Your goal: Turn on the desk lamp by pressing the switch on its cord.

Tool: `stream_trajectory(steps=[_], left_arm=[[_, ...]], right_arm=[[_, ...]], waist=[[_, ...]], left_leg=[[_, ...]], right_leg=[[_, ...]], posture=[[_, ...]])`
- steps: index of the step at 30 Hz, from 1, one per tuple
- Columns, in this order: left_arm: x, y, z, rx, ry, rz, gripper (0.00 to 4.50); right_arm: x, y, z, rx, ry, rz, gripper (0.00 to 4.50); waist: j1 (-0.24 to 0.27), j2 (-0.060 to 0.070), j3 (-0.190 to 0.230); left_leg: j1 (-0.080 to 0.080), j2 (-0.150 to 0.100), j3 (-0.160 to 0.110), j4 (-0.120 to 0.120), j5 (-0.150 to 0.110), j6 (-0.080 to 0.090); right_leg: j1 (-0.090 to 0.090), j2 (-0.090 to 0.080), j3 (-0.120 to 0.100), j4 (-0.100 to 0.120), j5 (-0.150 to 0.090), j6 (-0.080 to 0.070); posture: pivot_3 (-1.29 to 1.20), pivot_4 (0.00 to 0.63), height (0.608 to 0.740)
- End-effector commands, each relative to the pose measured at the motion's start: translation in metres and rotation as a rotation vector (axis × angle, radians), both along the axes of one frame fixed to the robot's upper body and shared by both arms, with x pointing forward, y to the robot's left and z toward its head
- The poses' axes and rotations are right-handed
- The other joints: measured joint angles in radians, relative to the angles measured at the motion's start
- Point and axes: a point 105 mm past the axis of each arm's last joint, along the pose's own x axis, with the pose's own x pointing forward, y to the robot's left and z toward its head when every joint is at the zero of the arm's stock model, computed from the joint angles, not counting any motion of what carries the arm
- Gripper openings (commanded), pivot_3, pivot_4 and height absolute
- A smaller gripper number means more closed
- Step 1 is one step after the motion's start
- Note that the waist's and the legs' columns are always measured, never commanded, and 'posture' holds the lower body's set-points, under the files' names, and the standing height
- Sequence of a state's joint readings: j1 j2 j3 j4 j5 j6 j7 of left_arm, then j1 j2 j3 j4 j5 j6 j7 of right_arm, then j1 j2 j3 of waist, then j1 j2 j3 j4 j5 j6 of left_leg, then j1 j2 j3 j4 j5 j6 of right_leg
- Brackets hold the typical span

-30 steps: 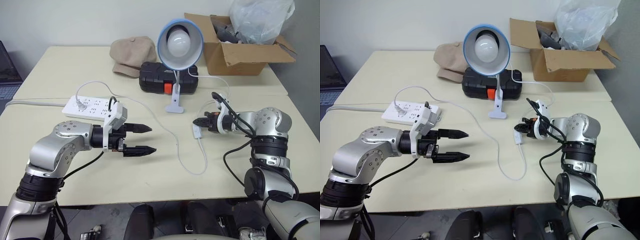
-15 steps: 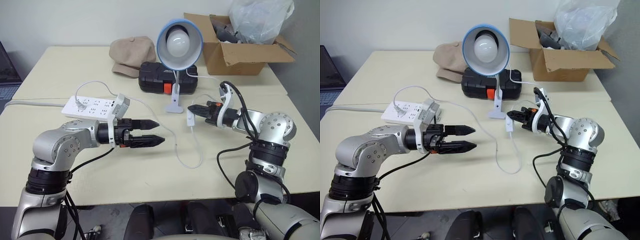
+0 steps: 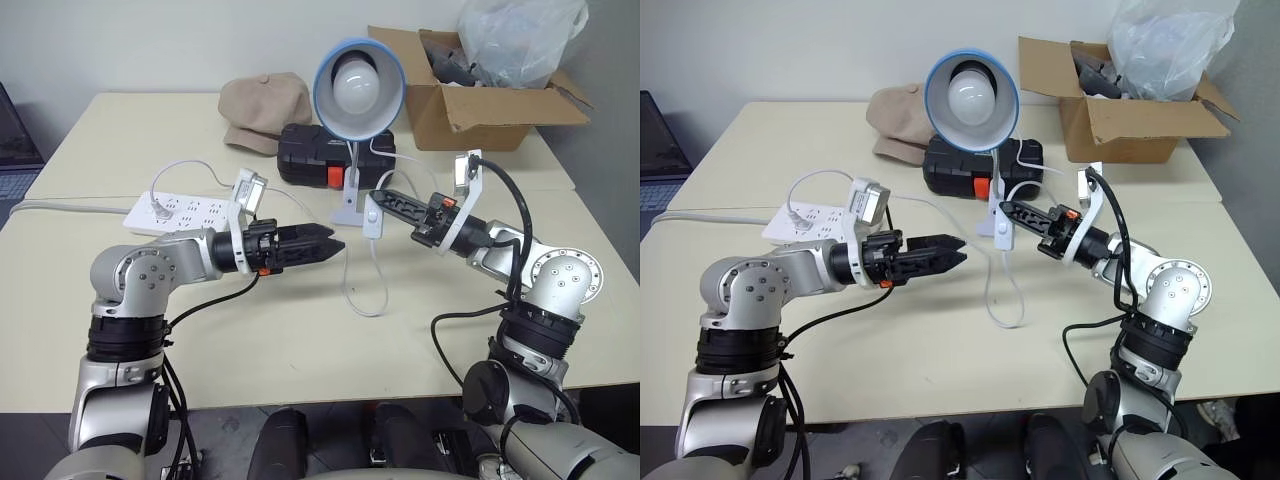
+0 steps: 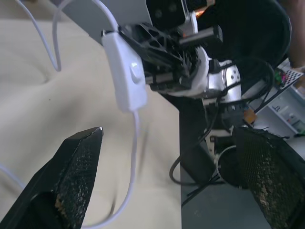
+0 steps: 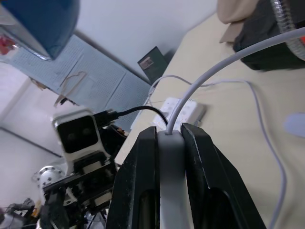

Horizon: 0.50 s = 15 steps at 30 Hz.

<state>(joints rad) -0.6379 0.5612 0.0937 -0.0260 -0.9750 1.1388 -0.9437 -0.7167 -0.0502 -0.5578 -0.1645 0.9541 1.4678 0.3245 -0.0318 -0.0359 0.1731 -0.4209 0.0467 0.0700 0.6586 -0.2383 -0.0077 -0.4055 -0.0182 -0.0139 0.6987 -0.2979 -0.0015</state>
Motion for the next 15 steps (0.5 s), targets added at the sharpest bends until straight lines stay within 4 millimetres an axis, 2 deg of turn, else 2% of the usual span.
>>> stream_trajectory(steps=[1,10,15], left_arm=[[0.002,0.0,0.017,-0.037,-0.029,-0.022,4.5],[-0.032,-0.003,0.023,-0.023,-0.015,-0.245,4.5],[-0.028,0.0,0.029,-0.07,-0.012,-0.232,4.5]], right_arm=[[-0.012,0.003,0.01,0.017,-0.051,0.042,0.37],[-0.03,0.009,0.017,0.064,-0.067,0.14,0.37],[-0.037,0.01,0.022,0.089,-0.075,0.171,0.37]], waist=[[0.001,0.0,0.0],[-0.001,0.0,0.0],[0.0,0.0,0.0]], left_leg=[[0.0,0.0,0.0,0.0,0.0,0.0],[0.0,0.0,0.0,0.0,0.0,0.0],[0.0,0.0,0.0,0.0,0.0,0.0]], right_leg=[[0.0,0.0,0.0,0.0,0.0,0.0],[0.0,0.0,0.0,0.0,0.0,0.0],[0.0,0.0,0.0,0.0,0.0,0.0]], posture=[[0.0,0.15,0.74],[0.0,0.15,0.74],[0.0,0.15,0.74]])
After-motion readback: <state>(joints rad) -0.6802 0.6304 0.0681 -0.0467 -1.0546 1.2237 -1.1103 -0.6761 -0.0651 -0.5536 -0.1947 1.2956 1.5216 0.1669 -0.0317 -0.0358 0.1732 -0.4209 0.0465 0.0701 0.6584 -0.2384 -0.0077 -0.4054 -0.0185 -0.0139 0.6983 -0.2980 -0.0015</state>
